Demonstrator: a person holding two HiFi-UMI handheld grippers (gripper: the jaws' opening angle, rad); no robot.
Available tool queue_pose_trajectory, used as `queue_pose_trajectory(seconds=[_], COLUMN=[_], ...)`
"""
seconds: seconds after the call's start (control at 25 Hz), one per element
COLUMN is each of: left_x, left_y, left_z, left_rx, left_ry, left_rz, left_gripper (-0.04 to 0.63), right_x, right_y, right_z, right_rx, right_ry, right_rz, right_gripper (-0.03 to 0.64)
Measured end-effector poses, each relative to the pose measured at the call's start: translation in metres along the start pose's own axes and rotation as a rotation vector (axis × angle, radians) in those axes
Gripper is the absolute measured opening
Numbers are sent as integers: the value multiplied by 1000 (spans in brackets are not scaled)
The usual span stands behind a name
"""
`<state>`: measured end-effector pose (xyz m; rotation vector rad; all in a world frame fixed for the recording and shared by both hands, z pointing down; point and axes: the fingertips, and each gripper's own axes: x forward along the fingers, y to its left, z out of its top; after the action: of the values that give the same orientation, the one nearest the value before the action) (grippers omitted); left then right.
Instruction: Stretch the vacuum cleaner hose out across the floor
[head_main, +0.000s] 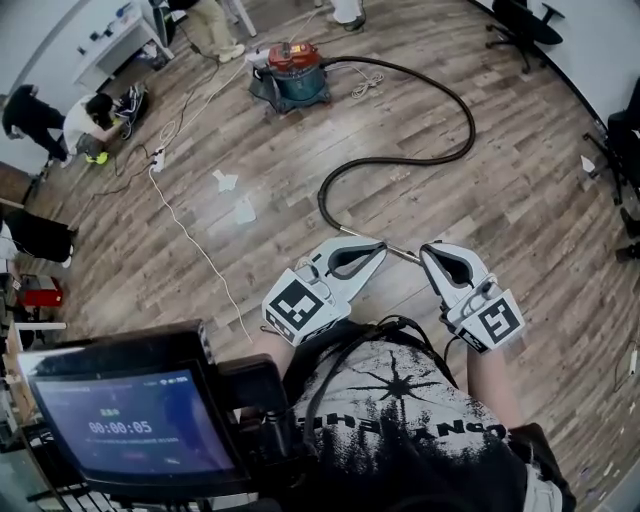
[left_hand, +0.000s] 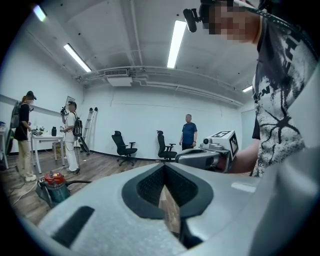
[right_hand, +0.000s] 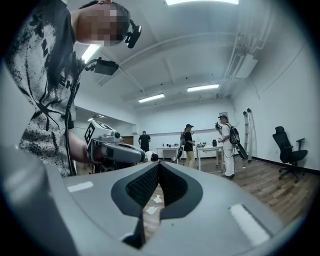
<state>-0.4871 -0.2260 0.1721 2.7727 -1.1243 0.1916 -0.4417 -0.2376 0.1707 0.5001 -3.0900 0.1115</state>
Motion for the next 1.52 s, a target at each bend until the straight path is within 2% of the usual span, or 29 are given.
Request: queue_pose_trajectory(seconds=[0.24, 0.48, 0.64, 0.88, 1.16, 1.36, 1.52], left_x=[12, 34, 41, 56, 61, 57, 66], left_y=[9, 31, 62, 123, 188, 231, 237], left_z=[-3, -12, -13, -7, -5, -15, -13], left_rx=[-9, -24, -32, -26, -13, -11, -49], left_ry=[-10, 9, 7, 9, 8, 6, -39], left_rz=[-14, -79, -135, -232, -340, -351, -343], left_gripper=[0, 0, 0, 0, 0, 0, 0], right_x=[0, 0, 16, 65, 120, 159, 162], right_y=[-14, -43, -61, -95, -132, -147, -152], right_z=[-6, -15, -27, -12, -9, -3, -17], right_rx=[-5, 27, 38, 6, -33, -74, -45], right_ry=[13, 19, 68, 55, 119, 110, 173], right_rz=[-26, -118, -186, -275, -372, -383, -371], right_gripper=[6, 6, 6, 6, 6, 6, 6])
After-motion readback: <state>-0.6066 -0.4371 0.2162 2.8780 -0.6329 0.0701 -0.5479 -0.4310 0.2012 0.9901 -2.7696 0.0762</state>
